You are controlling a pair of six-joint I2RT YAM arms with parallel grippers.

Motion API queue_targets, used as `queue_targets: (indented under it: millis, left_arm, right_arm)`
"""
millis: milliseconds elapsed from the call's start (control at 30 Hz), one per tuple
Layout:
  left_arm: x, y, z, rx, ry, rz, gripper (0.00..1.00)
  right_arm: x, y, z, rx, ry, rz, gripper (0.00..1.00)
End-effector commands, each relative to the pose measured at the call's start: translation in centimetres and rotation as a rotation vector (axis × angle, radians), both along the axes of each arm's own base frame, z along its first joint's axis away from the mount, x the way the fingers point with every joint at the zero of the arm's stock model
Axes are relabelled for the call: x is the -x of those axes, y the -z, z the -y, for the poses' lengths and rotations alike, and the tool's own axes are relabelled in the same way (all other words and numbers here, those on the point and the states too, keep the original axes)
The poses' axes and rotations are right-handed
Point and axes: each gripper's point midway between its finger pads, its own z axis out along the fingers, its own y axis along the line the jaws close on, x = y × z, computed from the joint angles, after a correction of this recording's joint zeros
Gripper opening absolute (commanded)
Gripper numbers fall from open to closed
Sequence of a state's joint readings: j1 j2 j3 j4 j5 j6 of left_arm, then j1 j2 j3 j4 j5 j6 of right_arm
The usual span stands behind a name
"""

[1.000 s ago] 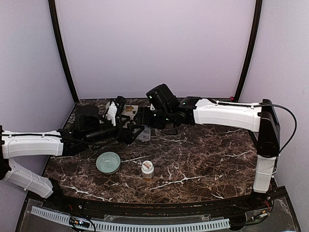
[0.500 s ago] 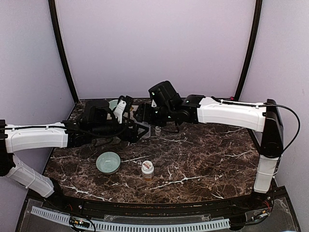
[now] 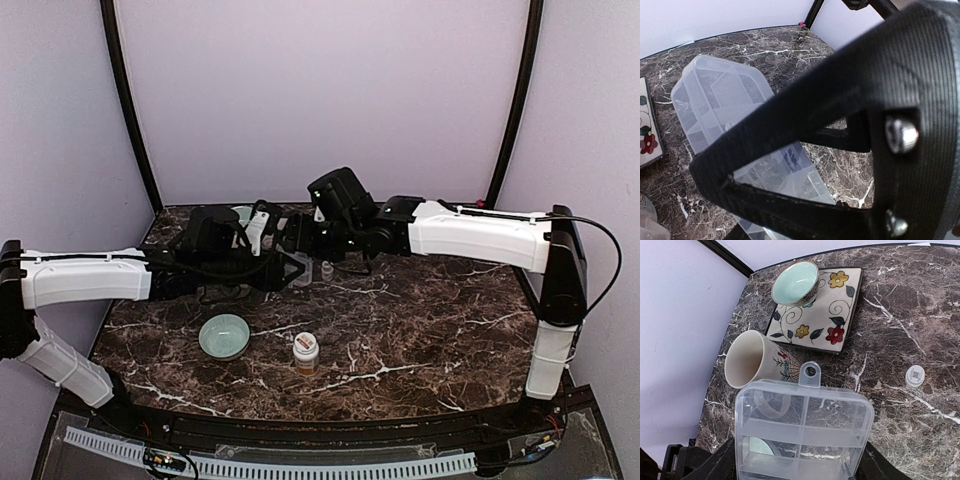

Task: Sort the pills into containers
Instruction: Pass from the right arm to the left

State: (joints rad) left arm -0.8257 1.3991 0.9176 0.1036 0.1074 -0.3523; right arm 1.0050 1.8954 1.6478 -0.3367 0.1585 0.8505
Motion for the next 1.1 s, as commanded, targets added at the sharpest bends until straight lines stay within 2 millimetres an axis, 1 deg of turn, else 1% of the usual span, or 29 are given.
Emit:
queue_targets:
  millis: [0,33,67,100,133,233,300,400,467,533,600,700,833,1000,1033,1067]
  left_arm:
    - [-0.4,-1.2,-0.5,0.047,-0.028,-0.016,0.44]
    - [-0.5,-1.2,-0.7,0.056,-0.029,-0.021,0.39]
    - [-0.6,-1.3,-0.8,0.067,-0.030,-0.023,0.30]
    - [-0.6,-1.3,-0.9,0.077,-0.030,-0.029,0.24]
    - [-0.7,-1.3,-1.0,0.088,-0.030,-0.036,0.21]
    - [-0.6,-0.9,-1.1,0.114,-0.026,-0.072,0.11]
    - [-0.7,-0.6,-1.4,0.139,-0.028,-0.098,0.07]
    - [-0.8,-1.1,-1.4,0.187,-0.021,-0.109,0.00]
    - [-0.9,-1.1,-1.4,0.196,-0.017,-0.120,0.00]
    - [-1.0,-1.3,-1.4,0.203,-0.015,-0.127,0.00]
    - [-1.1,-1.5,-1.6,0.215,-0.022,-0.140,0.00]
    - [-1.4,-1.9,-2.0,0.237,-0.030,-0.151,0.00]
    - [-1.6,-2.6,-2.0,0.260,-0.011,-0.163,0.00]
    - [-2.0,-2.9,-1.3,0.262,0.036,-0.193,0.00]
    - [-2.2,-2.9,-1.2,0.266,0.046,-0.203,0.00]
    - [-2.3,-3.0,-1.1,0.270,0.059,-0.210,0.00]
  right_arm:
    - [-0.5,-1.7,-0.1,-0.040,0.012,0.033,0.54]
    - [-0.6,-1.6,-0.1,-0.040,0.012,0.032,0.54]
    - [-0.6,-1.5,-0.1,-0.039,0.012,0.030,0.54]
    - [-0.6,-1.4,-0.2,-0.038,0.012,0.029,0.54]
    - [-0.6,-1.3,-0.1,-0.038,0.013,0.028,0.54]
    - [-0.5,-1.0,-0.3,-0.035,0.010,0.025,0.53]
    - [-0.4,-0.7,-0.3,-0.030,0.010,0.024,0.54]
    - [-0.4,-0.4,-0.4,-0.028,0.009,0.025,0.55]
    - [-0.5,-0.4,-0.4,-0.023,0.007,0.032,0.60]
    - [-0.6,-0.5,-0.3,-0.014,0.003,0.046,0.67]
    - [-0.6,-1.4,0.0,-0.018,0.001,0.083,0.73]
    - [-0.5,-2.4,1.1,-0.019,-0.002,0.136,0.82]
    - [-0.1,-3.2,2.8,-0.034,-0.014,0.180,0.87]
    - [0.8,-4.9,5.0,-0.097,-0.032,0.242,0.91]
    - [1.0,-4.5,5.3,-0.101,-0.040,0.241,0.91]
    - [1.4,-5.0,6.1,-0.121,-0.046,0.251,0.92]
